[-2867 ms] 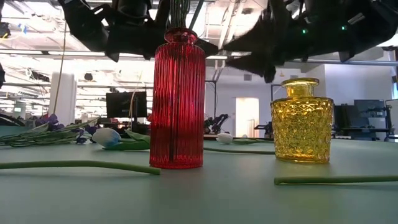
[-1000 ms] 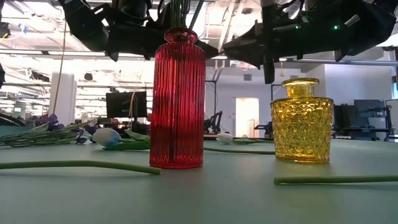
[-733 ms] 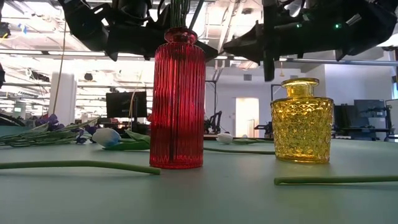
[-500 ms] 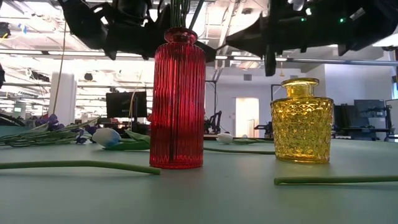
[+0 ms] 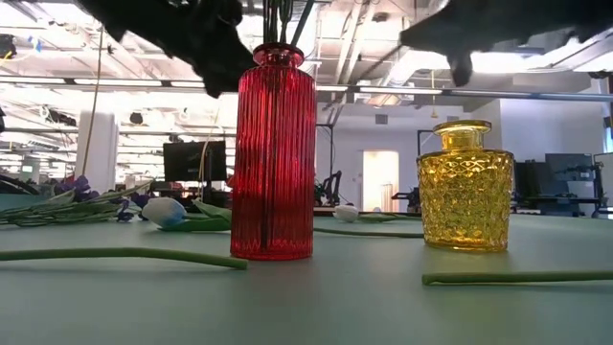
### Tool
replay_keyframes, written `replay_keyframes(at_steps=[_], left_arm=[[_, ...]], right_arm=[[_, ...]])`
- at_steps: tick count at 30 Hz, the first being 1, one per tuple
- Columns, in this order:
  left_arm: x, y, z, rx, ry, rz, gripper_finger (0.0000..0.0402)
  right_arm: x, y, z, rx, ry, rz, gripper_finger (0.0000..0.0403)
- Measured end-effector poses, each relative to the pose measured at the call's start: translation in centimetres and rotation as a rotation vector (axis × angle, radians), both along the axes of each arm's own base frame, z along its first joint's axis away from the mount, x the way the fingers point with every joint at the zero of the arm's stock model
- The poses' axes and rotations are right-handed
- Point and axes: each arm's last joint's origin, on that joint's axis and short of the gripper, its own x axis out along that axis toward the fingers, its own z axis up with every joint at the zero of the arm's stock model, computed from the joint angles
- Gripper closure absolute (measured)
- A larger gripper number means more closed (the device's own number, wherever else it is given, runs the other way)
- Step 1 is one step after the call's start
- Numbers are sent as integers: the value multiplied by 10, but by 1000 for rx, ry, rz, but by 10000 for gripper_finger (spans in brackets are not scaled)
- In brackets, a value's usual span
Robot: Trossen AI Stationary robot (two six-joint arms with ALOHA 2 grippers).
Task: Sort flowers into vase by color
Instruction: Put the red flower into the red flower vase
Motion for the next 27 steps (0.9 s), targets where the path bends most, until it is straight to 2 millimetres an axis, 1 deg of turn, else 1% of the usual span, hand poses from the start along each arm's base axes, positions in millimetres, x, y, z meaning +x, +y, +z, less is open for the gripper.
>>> replay_keyframes(at_steps=[2, 4, 7, 13, 18, 21, 24, 27], left_arm=[[-8, -5, 0, -19, 41, 12, 212], [-15, -12, -1, -27, 76, 29, 212], [-24, -21, -5, -21, 123, 48, 212], [-30, -34, -15, -8, 204, 57, 212], [-30, -37, -15, 6, 211, 47, 212], [-30, -37, -15, 8, 203, 46, 212], [-28, -37, -15, 25, 202, 37, 212], [-26, -38, -17, 46, 210, 25, 212]], right_arm=[[-8, 0, 2, -10, 61, 6, 376], [-14, 1, 11, -19, 126, 17, 376], [-18, 6, 26, -32, 210, 45, 376], [-6, 25, 46, -60, 310, 126, 376], [5, 54, 55, -74, 439, 227, 376], [14, 76, 67, -88, 431, 299, 376], [29, 100, 71, -124, 408, 365, 376], [49, 123, 67, -180, 440, 414, 376]])
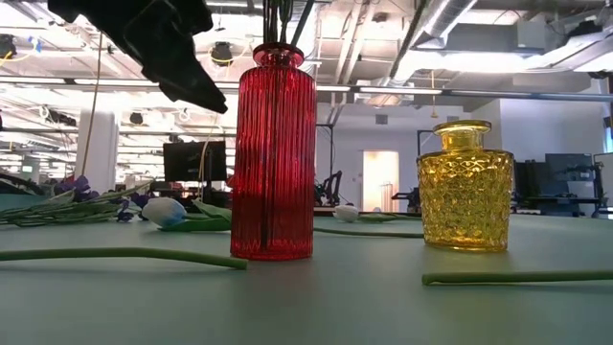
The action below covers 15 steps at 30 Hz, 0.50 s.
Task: Sort flowers into vase by color
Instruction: Put the red flower into the red flower vase
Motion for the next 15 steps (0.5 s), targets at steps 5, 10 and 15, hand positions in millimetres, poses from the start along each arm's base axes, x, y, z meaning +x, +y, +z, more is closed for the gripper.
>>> replay_keyframes(at_steps=[5, 10, 15], left_arm=[[3, 0, -2, 52, 13, -36, 212], [7, 2, 3, 102, -37, -61, 212], [9, 4, 7, 132, -67, -83, 212]], right_arm=[[30, 32, 1, -85, 112, 46, 376], [53, 58, 16, -149, 160, 59, 376], [80, 76, 23, -216, 138, 103, 376]])
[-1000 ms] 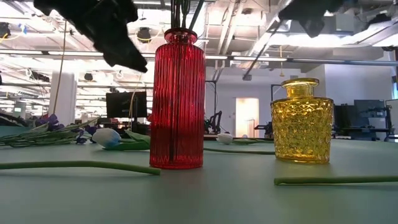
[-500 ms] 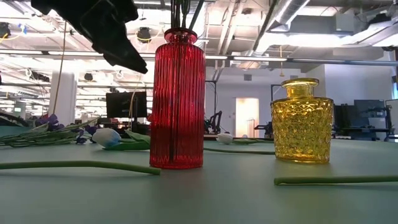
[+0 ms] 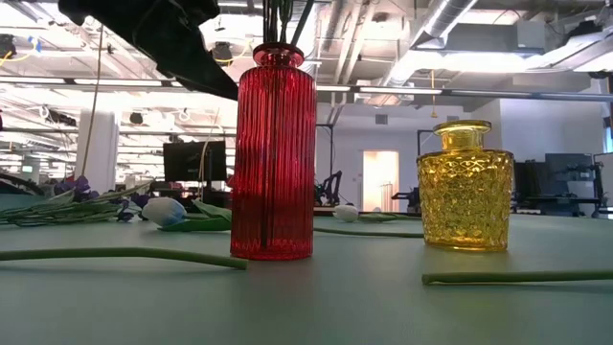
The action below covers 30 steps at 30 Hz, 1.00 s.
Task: Sort flowers into vase by color
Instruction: Put the red flower into the red flower vase
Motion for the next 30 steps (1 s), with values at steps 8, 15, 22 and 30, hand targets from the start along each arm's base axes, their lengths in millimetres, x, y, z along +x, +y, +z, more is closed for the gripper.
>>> replay_keyframes(at_steps=[8, 15, 22, 30], left_arm=[[0, 4, 0, 10, 9, -1, 212], [0, 3, -1, 32, 24, -39, 212], [0, 3, -1, 47, 29, -48, 212], [0, 3, -1, 51, 31, -50, 212]], right_arm=[[19, 1, 32, -110, -22, -88, 376], [32, -19, 35, -117, -15, -139, 376], [36, -26, 34, -65, 23, -119, 376], [36, -26, 34, -47, 31, -99, 376]])
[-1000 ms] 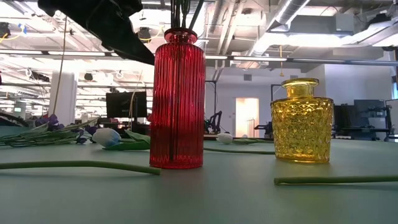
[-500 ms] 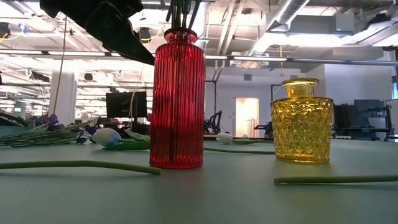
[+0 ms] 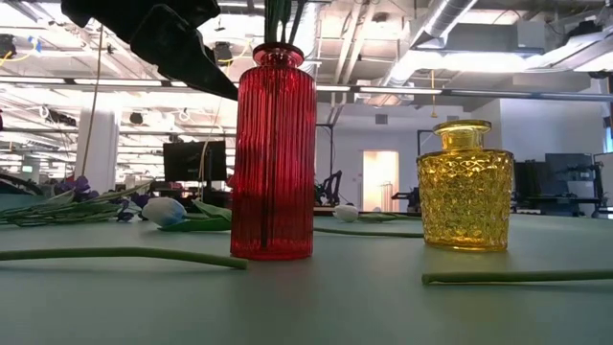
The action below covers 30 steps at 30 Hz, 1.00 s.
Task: Sort flowers into vase by color
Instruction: Put the red flower into the red flower vase
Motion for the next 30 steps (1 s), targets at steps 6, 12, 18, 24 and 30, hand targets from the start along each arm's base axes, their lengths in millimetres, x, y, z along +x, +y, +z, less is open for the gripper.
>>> replay_keyframes(at_steps=[6, 12, 18, 24, 30], left_arm=[[0, 0, 0, -6, -1, 3, 212], [0, 0, 0, -17, -3, 2, 212], [0, -1, 0, -40, -1, -35, 212], [0, -2, 0, -48, 2, -54, 212], [0, -2, -1, -52, 2, -58, 212]], right_arm=[[1, -3, -1, -2, 8, -5, 375], [3, -8, -1, 0, 18, -22, 375], [4, -9, -2, 20, 26, -11, 375], [9, -10, -13, 63, 55, -7, 375], [21, -16, -24, 51, 84, -34, 375]])
